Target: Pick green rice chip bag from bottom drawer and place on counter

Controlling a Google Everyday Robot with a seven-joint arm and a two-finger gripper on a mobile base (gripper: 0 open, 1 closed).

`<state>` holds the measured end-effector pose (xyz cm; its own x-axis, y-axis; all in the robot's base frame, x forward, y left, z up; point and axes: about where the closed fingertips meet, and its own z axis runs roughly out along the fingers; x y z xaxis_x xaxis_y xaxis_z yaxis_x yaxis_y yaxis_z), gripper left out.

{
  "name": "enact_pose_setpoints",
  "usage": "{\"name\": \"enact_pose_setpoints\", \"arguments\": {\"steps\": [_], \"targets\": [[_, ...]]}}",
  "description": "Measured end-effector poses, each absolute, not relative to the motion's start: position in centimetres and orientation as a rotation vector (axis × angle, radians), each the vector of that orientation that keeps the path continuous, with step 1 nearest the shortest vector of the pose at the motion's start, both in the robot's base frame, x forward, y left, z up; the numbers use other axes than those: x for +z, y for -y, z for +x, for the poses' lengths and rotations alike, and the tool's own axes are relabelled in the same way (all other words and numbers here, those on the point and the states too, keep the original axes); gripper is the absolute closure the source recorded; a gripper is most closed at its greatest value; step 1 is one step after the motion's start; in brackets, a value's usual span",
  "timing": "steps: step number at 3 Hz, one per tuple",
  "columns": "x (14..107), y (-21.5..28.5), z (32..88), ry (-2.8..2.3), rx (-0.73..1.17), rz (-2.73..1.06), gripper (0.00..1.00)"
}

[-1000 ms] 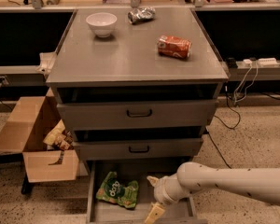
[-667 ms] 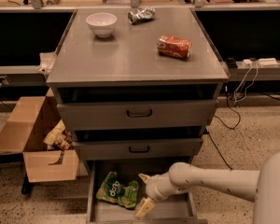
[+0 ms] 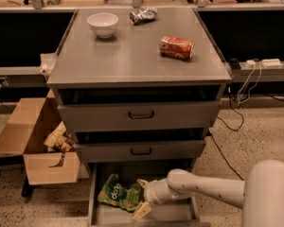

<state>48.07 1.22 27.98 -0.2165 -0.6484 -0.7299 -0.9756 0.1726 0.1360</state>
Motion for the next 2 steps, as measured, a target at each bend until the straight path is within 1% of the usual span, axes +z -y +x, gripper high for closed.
{"name": "enact_pose_setpoints", "arguments": {"steps": [1,2], "targets": [[26.3,-1.6,49.2,-1.925,0.822,-1.516,0.00],[23.4,-3.1,51.0,-1.884,0.845,-1.508,0.00]]}}
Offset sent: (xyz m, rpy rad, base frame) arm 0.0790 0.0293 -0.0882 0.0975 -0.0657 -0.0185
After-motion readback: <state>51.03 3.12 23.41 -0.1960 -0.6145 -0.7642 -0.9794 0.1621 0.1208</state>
